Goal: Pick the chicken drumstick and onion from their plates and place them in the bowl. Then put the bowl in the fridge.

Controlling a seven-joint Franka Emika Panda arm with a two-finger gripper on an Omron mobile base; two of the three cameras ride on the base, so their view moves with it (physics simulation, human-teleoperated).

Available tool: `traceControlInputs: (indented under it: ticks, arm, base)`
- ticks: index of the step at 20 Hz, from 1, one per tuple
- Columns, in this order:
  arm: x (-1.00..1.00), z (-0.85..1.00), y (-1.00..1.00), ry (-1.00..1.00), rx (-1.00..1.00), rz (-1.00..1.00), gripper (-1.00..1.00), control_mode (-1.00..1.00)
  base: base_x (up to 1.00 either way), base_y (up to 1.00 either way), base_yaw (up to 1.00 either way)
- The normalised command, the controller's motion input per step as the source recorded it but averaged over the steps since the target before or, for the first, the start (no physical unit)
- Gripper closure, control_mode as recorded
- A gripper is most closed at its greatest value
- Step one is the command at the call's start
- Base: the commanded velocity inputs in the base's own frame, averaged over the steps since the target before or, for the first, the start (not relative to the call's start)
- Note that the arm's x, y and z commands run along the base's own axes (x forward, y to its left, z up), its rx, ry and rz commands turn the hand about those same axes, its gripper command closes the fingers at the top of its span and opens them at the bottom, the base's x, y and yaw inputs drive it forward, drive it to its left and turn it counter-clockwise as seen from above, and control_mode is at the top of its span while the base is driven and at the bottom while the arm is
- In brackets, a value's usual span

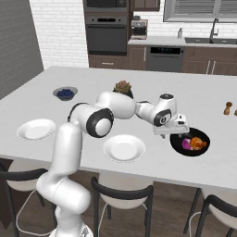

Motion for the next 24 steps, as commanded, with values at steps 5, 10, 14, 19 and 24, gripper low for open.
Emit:
traceControlInputs:
  ticks: [5,10,14,19,24]
  arm:
    - [-0.01,-0.16,0.00,0.01,0.00,0.05,-1.00,-1.00]
    - [0.00,-0.27,0.00,0.05,0.00,0.04,-1.00,-1.00]
    - [0.00,-0.20,0.06,0.06,0.00,0.00,-1.00,-1.00]
    - [0.13,-0.01,0.00,0.01,0.00,0.00,-1.00,-1.00]
    - [0.04,-0.08,0.00,0.00,0.00,0.01,1.00,-1.00]
  base:
    - [0.00,0.00,0.00]
    - [0.00,0.00,0.00]
    - [0.00,0.00,0.00]
    - [0.00,0.00,0.00]
    - [0.00,0.00,0.00]
